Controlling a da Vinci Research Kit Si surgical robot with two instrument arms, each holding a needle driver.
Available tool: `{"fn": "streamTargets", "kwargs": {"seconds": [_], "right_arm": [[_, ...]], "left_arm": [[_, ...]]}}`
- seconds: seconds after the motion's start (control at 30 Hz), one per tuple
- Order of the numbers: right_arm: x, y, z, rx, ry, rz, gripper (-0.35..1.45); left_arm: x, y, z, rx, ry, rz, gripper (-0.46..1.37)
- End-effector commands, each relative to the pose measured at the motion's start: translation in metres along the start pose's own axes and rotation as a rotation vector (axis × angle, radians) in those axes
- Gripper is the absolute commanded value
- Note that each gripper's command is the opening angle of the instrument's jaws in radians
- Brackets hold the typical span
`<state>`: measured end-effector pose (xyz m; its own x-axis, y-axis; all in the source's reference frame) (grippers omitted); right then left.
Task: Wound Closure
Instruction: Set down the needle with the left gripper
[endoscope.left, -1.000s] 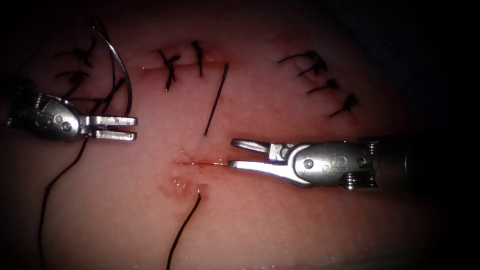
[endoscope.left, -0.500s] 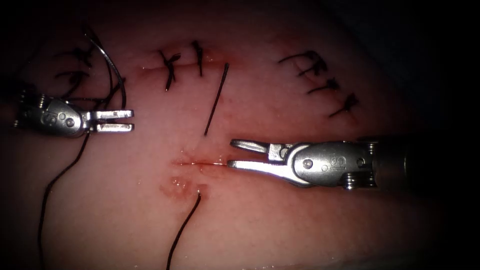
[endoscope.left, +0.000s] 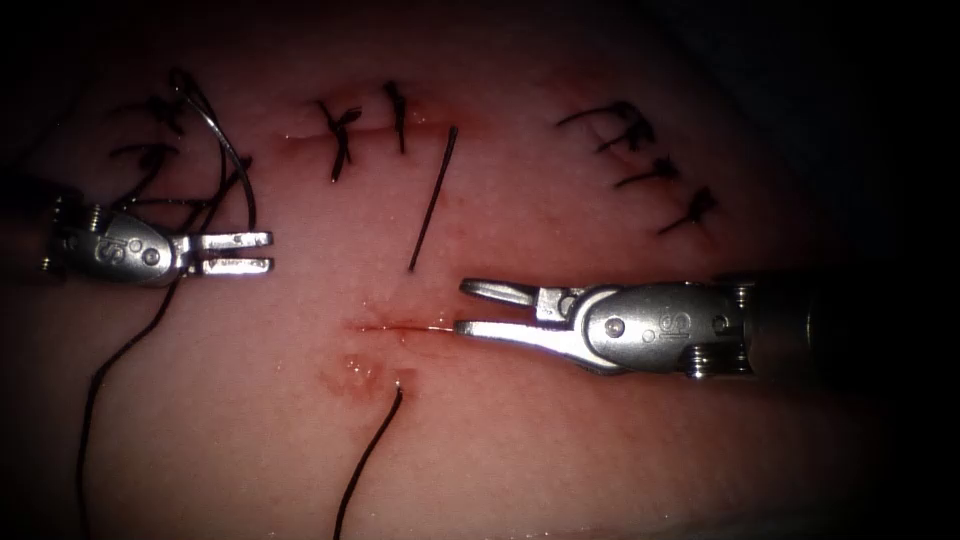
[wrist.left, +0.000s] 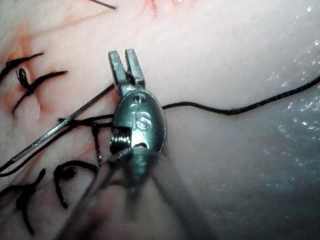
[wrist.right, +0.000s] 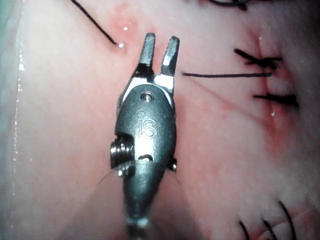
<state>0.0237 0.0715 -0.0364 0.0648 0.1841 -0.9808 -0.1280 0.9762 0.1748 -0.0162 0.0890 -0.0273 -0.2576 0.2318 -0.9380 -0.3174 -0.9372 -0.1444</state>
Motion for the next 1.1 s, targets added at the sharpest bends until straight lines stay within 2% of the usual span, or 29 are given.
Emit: {"fn": "streamTargets", "kwargs": {"seconds": [0.03,0.27,0.3,0.33,0.43,0.47,0.5,0.6,0.63,0.8,0.97,1.1], "right_arm": [[0.0,0.0,0.0,-0.004,0.0,0.0,-0.15],[0.0,0.0,0.0,-0.004,0.0,0.0,-0.13],[0.0,0.0,0.0,-0.004,0.0,0.0,-0.13],[0.0,0.0,0.0,-0.004,0.0,0.0,-0.13],[0.0,0.0,0.0,-0.004,0.0,0.0,-0.13],[0.0,0.0,0.0,-0.004,0.0,0.0,-0.13],[0.0,0.0,0.0,-0.004,0.0,0.0,-0.13],[0.0,0.0,0.0,-0.003,0.0,0.0,-0.14],[0.0,0.0,0.0,-0.003,0.0,0.0,-0.14],[0.0,0.0,-0.0001,-0.002,0.001,0.0,-0.16],[0.0,0.0,-0.0001,0.0,-0.001,0.0,-0.16],[0.0,0.0,-0.0001,0.0,-0.001,0.0,-0.17]], "left_arm": [[-0.0001,0.0001,0.0,-0.012,-0.004,-0.004,-0.35],[-0.001,0.0002,0.0002,-0.016,-0.018,-0.054,-0.35],[-0.0011,0.0003,0.0002,-0.022,-0.031,-0.074,-0.23],[-0.0011,0.0003,0.0002,-0.022,-0.031,-0.074,-0.23],[-0.001,0.0005,0.0002,-0.027,-0.049,-0.131,0.34],[-0.001,0.0005,0.0002,-0.027,-0.049,-0.137,0.37],[-0.0009,0.0006,0.0001,-0.026,-0.05,-0.15,0.48],[-0.0006,0.0007,0.0001,-0.024,-0.052,-0.165,0.65],[-0.0006,0.0007,0.0001,-0.024,-0.052,-0.165,0.65],[0.0003,0.0009,-0.0002,-0.028,-0.077,-0.181,0.95],[0.0014,0.0012,-0.0006,-0.035,-0.121,-0.19,1.02],[0.0025,0.0018,-0.001,-0.057,-0.204,-0.198,1.12]]}}
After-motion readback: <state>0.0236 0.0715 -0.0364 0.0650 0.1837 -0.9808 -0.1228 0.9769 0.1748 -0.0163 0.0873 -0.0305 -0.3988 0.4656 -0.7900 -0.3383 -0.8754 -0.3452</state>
